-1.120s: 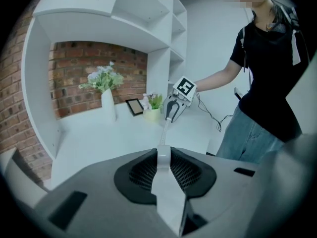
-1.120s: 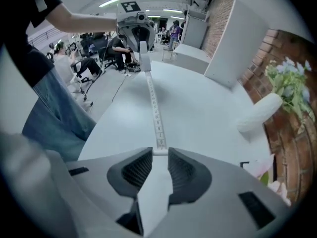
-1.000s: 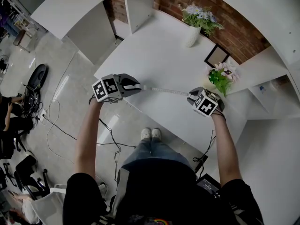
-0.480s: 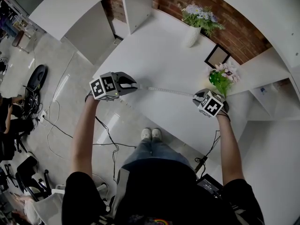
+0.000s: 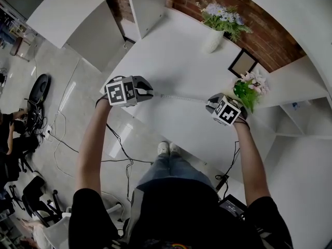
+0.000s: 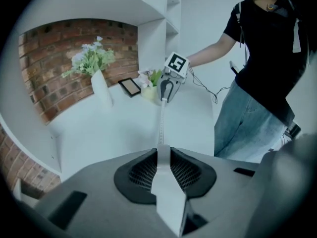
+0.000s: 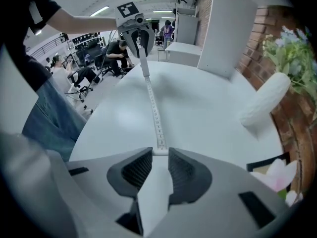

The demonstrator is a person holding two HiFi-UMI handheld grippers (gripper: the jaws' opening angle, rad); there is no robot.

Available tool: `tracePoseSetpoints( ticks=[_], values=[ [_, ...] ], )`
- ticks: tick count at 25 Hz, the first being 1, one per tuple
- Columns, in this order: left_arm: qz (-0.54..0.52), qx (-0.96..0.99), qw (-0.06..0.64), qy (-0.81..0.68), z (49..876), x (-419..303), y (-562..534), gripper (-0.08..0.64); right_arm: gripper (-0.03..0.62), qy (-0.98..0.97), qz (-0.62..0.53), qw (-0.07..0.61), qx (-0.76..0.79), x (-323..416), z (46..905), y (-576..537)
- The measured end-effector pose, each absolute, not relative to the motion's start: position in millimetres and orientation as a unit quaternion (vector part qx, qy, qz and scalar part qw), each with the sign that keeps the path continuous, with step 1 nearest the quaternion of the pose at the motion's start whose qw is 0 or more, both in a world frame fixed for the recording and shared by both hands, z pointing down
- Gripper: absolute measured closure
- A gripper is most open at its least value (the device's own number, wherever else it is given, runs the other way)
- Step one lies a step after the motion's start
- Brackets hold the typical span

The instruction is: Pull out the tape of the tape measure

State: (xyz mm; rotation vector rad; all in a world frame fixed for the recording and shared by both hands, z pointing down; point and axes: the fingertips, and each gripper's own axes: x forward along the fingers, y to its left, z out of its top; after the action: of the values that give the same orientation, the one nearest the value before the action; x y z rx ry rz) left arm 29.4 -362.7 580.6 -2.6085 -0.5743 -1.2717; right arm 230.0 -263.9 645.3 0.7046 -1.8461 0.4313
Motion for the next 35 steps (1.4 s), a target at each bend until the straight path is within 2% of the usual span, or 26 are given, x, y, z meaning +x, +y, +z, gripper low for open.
tracePoseSetpoints(
  ticks=[14,22,27,31,35],
  values=[
    [-0.503,-0.828,0.115,-0.217,624,32,-402,0.477,0.492,-0.767,0.210,0.534,0.286,227,684,-299],
    [-0.509,-0.826,0.115,-0.214,631,35,-409,0.477,0.489,-0.764,0.219,0.527,0.302,228,686,-303],
    [-0.506,-0.834,0.108,-0.194,632,40,-413,0.475,0.437,-0.766,0.228,0.516,0.307,226,689,-301],
    [-0.499,-0.840,0.102,-0.187,633,41,-411,0.392,0.419,-0.768,0.226,0.511,0.312,225,687,-300],
    [-0.498,-0.842,0.104,-0.179,633,40,-412,0.385,0.419,-0.769,0.226,0.508,0.317,227,683,-299]
  ],
)
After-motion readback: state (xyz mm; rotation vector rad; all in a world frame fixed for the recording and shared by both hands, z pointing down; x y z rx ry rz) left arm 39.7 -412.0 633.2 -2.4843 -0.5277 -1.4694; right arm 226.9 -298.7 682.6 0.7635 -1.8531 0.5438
